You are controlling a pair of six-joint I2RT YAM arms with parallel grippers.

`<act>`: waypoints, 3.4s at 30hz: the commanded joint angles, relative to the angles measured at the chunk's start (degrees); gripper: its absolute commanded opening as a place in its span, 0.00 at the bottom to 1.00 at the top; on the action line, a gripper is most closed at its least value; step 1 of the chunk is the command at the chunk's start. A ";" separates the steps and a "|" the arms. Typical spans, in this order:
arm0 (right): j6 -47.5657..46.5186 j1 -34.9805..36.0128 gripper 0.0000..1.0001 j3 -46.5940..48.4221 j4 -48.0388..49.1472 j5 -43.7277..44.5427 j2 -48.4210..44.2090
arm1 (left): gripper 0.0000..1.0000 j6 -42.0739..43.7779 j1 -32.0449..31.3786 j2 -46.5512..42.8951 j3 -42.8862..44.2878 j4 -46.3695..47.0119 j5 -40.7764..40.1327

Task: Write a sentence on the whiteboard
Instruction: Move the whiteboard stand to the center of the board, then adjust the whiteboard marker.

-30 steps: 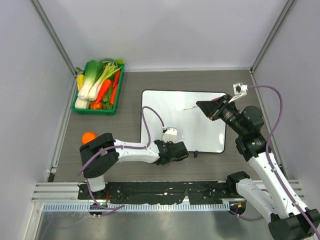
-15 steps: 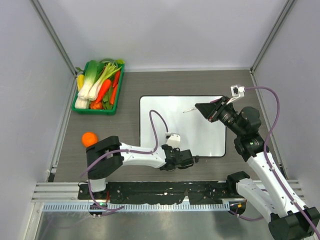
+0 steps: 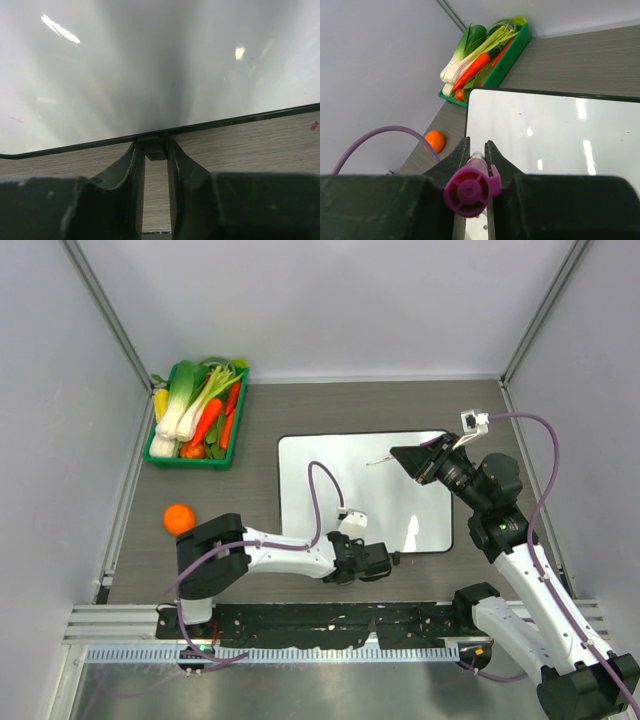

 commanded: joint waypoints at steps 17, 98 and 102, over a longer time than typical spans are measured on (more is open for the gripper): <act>-1.36 0.18 0.01 0.55 0.62 0.46 1.56 | 0.81 7.12 -2.55 -16.95 -3.73 -4.86 6.38; 13.22 2.20 0.35 -2.44 21.88 -27.23 12.72 | 0.00 43.16 31.81 -30.93 -0.90 38.02 62.35; 13.31 2.20 0.31 -2.52 21.88 -27.40 12.99 | 0.00 42.99 31.81 -30.67 -0.90 37.93 62.35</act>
